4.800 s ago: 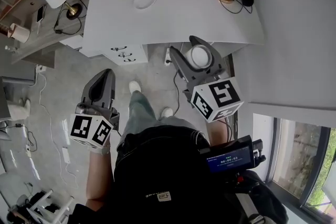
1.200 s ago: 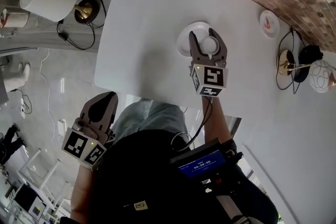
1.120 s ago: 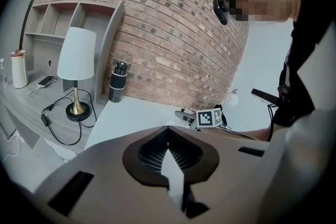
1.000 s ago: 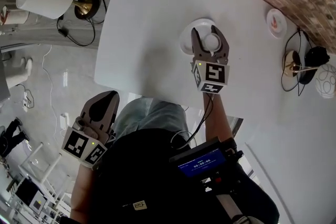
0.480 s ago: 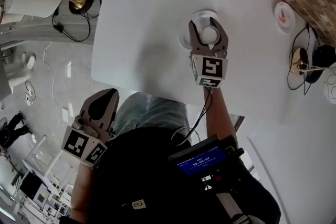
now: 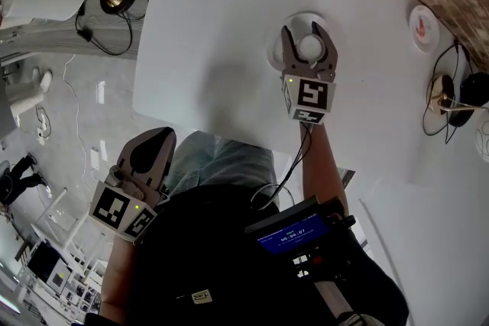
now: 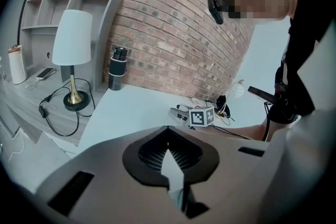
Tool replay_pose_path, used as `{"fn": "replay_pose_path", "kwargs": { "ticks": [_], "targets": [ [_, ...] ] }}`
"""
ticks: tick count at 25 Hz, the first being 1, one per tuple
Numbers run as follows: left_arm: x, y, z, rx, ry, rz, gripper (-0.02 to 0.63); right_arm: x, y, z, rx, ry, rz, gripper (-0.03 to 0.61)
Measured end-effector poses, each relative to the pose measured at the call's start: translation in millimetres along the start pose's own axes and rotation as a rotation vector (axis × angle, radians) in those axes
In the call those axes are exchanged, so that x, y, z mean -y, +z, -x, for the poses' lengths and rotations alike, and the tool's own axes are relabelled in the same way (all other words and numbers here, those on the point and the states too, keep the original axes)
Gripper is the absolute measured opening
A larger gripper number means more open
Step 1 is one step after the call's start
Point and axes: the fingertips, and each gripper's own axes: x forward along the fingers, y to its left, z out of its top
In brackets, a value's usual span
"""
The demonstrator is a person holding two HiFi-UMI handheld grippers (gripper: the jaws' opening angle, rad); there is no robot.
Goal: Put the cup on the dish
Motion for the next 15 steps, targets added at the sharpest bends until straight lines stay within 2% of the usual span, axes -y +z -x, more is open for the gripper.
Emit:
{"fn": "replay_pose_path", "kwargs": {
  "ticks": [15],
  "targets": [
    [-10.9,-4.3,1.9,-0.005,0.018,0.024,0.005,-10.3,-7.9,-12.8,-0.026,-0.002,0.073,0.244]
  ]
}}
